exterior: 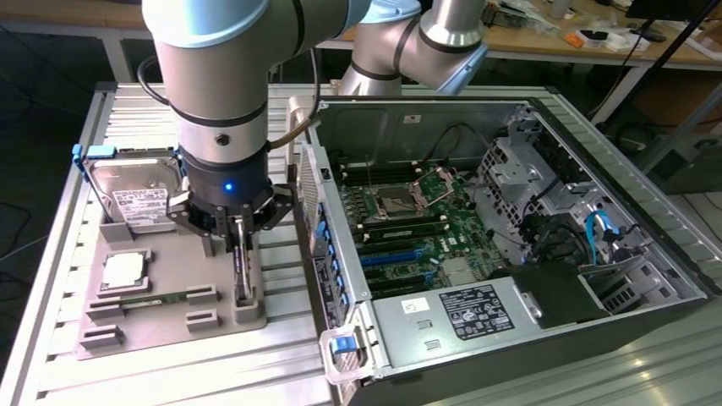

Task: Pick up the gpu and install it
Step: 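Pick up the gpu and move the gpu toward the slot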

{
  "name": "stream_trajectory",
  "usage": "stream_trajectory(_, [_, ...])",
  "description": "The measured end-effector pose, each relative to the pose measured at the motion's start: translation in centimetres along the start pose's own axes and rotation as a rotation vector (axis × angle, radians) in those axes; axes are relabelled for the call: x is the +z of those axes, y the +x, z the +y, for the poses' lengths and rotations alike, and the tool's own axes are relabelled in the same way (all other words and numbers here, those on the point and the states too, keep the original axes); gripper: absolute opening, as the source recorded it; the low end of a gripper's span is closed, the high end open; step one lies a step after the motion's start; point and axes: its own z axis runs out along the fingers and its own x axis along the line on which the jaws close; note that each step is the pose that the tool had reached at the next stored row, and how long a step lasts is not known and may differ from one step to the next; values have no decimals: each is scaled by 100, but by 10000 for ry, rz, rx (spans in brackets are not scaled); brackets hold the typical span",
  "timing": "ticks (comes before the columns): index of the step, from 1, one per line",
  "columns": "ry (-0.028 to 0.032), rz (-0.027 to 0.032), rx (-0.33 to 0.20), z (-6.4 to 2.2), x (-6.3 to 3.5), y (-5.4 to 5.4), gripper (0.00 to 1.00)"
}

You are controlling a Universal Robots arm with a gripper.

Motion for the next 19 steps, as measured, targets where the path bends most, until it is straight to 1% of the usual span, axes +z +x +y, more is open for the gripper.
stream_trajectory(4, [-17,1,2,2,-17,1,27])
stream_trajectory(9, [-26,-1,1,5,-93,1,27])
stream_trajectory(15, [-26,1,1,13,-260,2,27])
stream_trajectory(19, [-26,0,0,23,-436,2,27])
